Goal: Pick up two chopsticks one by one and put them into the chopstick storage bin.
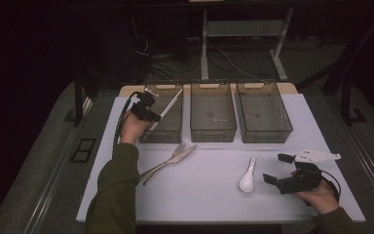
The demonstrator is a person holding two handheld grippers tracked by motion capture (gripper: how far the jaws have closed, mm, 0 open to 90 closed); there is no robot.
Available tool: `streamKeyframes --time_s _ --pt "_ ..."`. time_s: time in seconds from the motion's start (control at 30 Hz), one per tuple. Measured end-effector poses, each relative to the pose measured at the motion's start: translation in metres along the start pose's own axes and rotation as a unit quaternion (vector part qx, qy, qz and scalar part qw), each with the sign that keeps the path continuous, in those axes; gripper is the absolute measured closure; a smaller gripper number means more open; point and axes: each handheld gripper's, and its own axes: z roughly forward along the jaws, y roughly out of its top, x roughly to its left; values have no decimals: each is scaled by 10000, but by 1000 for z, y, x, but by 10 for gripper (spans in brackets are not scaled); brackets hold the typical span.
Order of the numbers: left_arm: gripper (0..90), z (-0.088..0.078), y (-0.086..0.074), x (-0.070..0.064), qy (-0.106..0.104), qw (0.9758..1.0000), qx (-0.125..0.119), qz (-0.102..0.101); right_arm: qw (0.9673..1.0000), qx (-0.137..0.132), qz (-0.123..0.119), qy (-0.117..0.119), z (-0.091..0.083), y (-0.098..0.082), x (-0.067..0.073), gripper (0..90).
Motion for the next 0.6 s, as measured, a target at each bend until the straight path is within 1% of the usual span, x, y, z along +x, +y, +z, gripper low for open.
streamKeyframes --time_s 0.03,0.07,0.1,0.23,0.33,0.37,0.4,0.43,0.47,0.53,0.6 --pt "820 0 0 0 18 10000 38 7 10000 -4 13 -1 0 0 0 6" --pt "810 0 1 -1 33 10000 28 40 10000 -1 4 -1 0 0 0 6" --pt "795 0 1 -1 45 10000 7 25 10000 -7 -3 -2 0 0 0 6" --pt "785 0 1 -1 28 10000 -14 17 10000 -6 17 0 0 0 0 6" --pt "765 -2 1 -1 35 10000 -47 46 10000 -6 17 -2 -1 0 0 6" --pt "755 -5 1 -1 16 9999 -122 40 10000 -7 13 -3 0 0 0 6" --pt "747 -5 1 -1 16 9999 -122 40 10000 -7 13 -3 0 0 0 6" --pt "735 -10 1 0 13 9998 -201 60 10000 -9 6 2 0 0 0 6" --pt "726 -10 1 0 13 9998 -201 60 10000 -7 -2 0 0 0 1 6" --pt "715 -16 2 0 -4 9994 -324 90 10000 -6 0 5 0 0 1 6" --pt "671 -21 2 -2 -36 9988 -476 82 10000 -1 5 4 0 1 1 6"
